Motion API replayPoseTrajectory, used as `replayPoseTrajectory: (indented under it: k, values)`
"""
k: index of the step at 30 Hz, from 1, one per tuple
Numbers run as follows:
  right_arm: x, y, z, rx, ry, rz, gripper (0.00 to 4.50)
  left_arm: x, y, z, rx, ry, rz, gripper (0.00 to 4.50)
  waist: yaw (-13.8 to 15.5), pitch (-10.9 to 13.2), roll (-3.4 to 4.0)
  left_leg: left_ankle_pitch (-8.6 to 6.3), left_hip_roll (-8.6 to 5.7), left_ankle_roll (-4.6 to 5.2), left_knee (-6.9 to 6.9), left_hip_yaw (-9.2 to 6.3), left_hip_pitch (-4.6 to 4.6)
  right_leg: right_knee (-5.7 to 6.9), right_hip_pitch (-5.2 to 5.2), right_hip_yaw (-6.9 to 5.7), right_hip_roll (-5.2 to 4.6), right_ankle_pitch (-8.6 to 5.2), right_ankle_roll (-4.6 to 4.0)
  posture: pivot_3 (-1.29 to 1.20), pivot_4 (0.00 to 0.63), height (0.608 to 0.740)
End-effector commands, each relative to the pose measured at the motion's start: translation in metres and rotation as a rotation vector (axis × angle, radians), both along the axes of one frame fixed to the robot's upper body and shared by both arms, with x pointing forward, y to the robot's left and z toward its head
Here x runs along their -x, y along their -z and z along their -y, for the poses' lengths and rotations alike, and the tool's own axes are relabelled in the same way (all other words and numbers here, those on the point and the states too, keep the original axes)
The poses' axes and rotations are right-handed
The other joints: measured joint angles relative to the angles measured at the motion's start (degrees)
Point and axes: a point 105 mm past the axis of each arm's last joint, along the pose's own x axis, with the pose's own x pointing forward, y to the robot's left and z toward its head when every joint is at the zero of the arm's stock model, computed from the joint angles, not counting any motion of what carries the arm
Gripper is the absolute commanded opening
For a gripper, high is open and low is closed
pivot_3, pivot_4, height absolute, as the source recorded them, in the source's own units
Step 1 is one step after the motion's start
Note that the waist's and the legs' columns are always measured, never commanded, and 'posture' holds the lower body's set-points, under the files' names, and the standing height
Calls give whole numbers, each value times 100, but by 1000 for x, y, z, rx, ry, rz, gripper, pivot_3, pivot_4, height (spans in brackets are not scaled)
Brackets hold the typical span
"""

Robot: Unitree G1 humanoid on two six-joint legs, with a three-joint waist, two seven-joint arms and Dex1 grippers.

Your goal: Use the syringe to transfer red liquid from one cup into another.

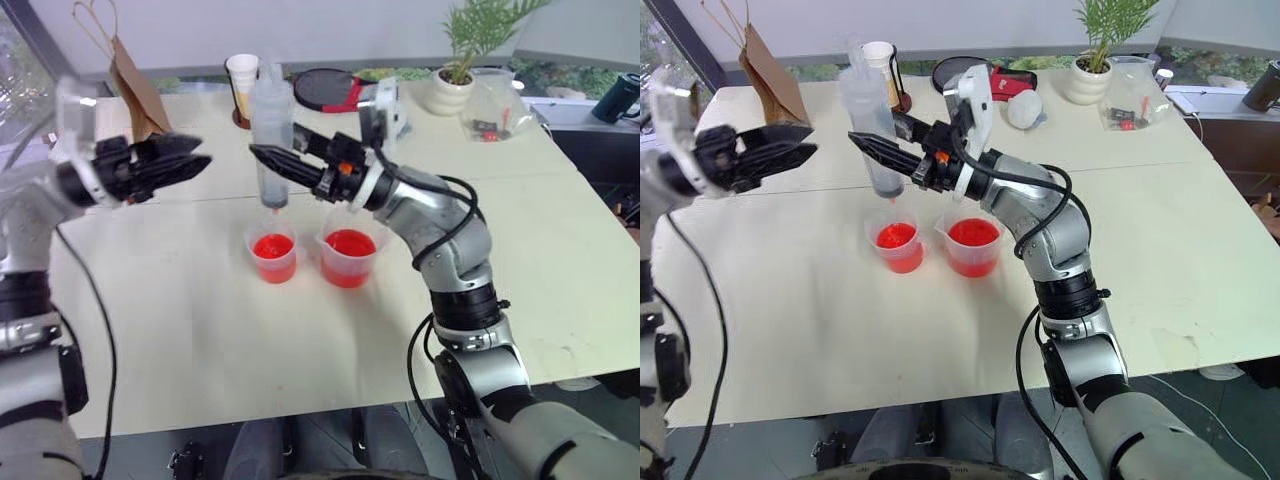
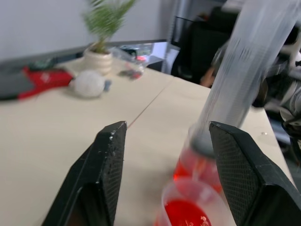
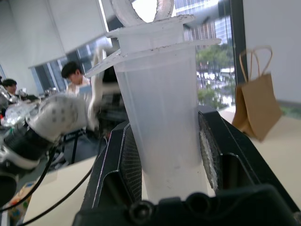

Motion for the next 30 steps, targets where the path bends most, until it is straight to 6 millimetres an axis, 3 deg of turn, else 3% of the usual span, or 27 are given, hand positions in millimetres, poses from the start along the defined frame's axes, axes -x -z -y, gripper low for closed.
replayPoseTrajectory:
  k: [1, 3, 6, 10, 12, 14, 17, 24, 30]
  values:
    - [5, -18, 3, -57, -24, 15, 1346, 19, -7, 7, -34, 33, 55, 2846, 36, 0, 0, 0, -3, 0, 0, -1, 0, -1, 3, 0, -5, 0, 0, 0, 150, 740]
    - [-1, -28, 12, -116, -16, -42, 1346, 21, -4, 20, -56, 44, 68, 2846, 90, 0, -2, 0, -7, -1, 4, -9, 0, -2, 11, 0, -8, 0, 0, 0, 150, 740]
    - [-16, -57, 46, -170, 51, -161, 1346, 24, -1, 44, -112, 84, 124, 2846, 201, 0, -3, 1, -13, -4, 10, -14, -4, -9, 16, 1, -14, 1, -3, 0, 150, 740]
    - [-31, -76, 108, 15, 280, -309, 1346, 36, 1, 68, -166, 186, 177, 2846, 232, 0, -3, 1, -29, -7, 8, -31, -8, -23, 14, 1, -45, 5, -11, 0, 150, 740]
    - [-36, -76, 147, 93, 427, -442, 1346, 36, 5, 80, -175, 222, 187, 2846, 217, 0, -3, 0, -34, -6, -1, -30, -11, -29, 10, -4, -62, 5, -12, 0, 150, 740]
    - [-40, -54, 199, 152, 623, -669, 1346, 36, 18, 93, -233, 256, 191, 2846, 184, 0, -2, 0, -34, -5, -11, -24, -12, -37, 8, -6, -64, 4, -13, 0, 150, 740]
    - [-32, -14, 243, 208, 732, -910, 1346, 39, 29, 107, -271, 321, 204, 2846, 184, 0, -2, -10, -30, 12, -15, -9, -12, -46, 7, -6, -64, 3, -15, 0, 150, 740]
    - [-20, 71, 269, 296, 760, -1230, 1346, 41, 39, 129, -302, 421, 218, 2846, 136, 2, 6, -25, -9, 46, -7, 71, 8, -47, 4, -7, -46, 3, -11, 0, 150, 740]
    - [-25, 103, 266, 329, 797, -1322, 1346, 37, 51, 133, -361, 407, 228, 2846, 177, 2, 6, -29, -5, 53, 7, 72, 7, -42, 5, -2, -39, 3, -10, 0, 150, 740]
